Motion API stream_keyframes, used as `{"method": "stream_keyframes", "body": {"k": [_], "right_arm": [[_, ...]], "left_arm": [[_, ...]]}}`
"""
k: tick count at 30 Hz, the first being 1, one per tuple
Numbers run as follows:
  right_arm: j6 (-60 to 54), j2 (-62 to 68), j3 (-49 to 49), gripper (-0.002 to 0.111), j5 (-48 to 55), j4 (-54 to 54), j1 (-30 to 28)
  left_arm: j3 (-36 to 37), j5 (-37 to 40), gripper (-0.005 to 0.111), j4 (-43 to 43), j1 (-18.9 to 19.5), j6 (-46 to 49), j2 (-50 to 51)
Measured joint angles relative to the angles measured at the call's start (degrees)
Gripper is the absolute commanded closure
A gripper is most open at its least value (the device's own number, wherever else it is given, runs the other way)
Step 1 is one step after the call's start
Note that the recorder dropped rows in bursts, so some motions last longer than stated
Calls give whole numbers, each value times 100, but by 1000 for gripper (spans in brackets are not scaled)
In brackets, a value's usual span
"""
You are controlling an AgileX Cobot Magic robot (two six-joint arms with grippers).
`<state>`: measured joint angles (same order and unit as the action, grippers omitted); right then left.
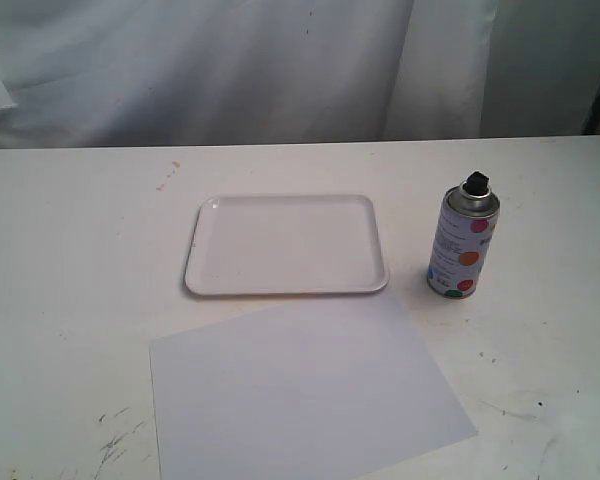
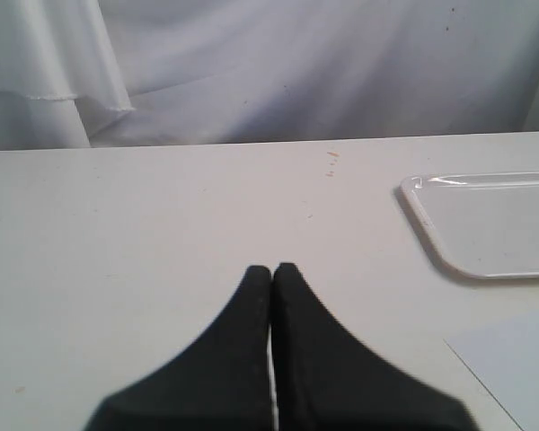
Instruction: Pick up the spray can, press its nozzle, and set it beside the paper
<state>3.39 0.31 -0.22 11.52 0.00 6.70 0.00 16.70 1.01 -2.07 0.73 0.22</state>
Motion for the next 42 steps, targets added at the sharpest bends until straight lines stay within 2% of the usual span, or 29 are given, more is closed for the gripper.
{"method": "stream_keyframes", "body": {"k": [6,13,20,26,32,42], "right_arm": [[0,0,0,108,-1101,0,0],[0,0,0,108,-1387,0,0],[-19,0,0,108,-2207,0,0],[-30,0,-94,108,-2216,-31,0],[-53,135,-949,108,-1746,-31,0],[-251,1944,-1929,108,-1724,-31,0]], "left_arm": [[0,0,107,0,0,0,0],[0,0,107,0,0,0,0],[0,0,107,0,0,0,0],[0,0,107,0,0,0,0],[0,0,107,0,0,0,0],[0,0,107,0,0,0,0]]}}
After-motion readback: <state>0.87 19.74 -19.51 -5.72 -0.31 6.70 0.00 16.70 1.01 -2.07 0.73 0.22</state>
